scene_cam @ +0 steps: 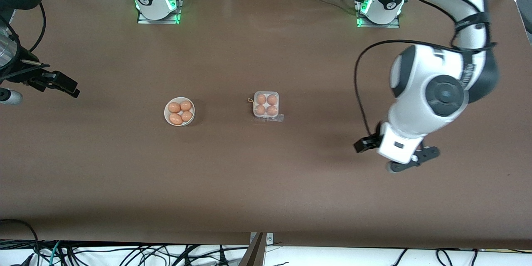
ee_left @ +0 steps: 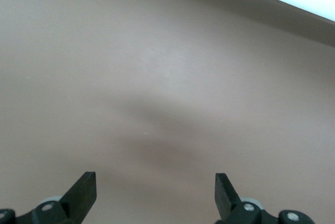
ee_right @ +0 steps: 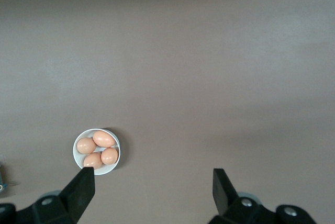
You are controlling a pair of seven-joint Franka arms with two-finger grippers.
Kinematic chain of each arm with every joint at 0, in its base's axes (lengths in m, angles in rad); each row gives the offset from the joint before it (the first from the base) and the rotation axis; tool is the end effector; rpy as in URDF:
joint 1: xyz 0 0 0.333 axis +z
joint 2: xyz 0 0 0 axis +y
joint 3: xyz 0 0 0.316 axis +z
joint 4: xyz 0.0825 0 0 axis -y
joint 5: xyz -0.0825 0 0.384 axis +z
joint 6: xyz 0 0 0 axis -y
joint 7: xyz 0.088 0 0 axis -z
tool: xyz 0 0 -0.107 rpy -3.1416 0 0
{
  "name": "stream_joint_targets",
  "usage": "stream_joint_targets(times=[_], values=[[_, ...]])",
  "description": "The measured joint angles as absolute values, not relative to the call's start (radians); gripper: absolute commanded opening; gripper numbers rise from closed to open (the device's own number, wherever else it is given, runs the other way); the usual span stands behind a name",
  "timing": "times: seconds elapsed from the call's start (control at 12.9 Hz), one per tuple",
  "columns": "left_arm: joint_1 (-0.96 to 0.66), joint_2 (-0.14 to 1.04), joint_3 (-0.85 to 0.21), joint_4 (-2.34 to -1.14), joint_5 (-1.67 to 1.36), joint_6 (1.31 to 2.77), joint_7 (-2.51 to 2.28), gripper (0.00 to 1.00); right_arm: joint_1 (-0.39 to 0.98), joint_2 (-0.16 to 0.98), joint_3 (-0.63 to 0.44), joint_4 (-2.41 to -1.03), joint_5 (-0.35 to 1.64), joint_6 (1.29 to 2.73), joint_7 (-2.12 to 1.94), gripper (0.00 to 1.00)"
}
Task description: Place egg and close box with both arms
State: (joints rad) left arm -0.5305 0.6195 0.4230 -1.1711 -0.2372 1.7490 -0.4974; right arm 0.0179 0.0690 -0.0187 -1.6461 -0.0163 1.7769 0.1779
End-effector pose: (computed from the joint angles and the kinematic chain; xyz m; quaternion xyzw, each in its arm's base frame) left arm 0.7018 -0.1792 0.4534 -0.9839 -0.1788 -0.0042 0.0023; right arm 0.5904 -0.0016 0.5676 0.9956 -0.0877 0.0315 0.0059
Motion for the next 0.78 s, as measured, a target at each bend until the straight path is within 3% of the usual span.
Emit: stream_joint_targets(times=[0.23,0.47,0.78], values=[[-0.404,0.555,0.388,-1.163,-0.235,1.694,-0.341,1.0,0.018,0.069,-0.018,-1.646,-0.016,1.777,0.178,1.0],[-0.202,0.444,0.235,-1.192,-0.164,1.615,-0.256,1.0,0.018,0.069,-0.018,-1.646,-0.016,1.778,0.178,1.0],[-0.16,0.254,0.166,-1.379,-0.043,1.571,-0.16,1.0,0.018,0.07,-0.018,-1.647,-0.016,1.779,0.178,1.0]])
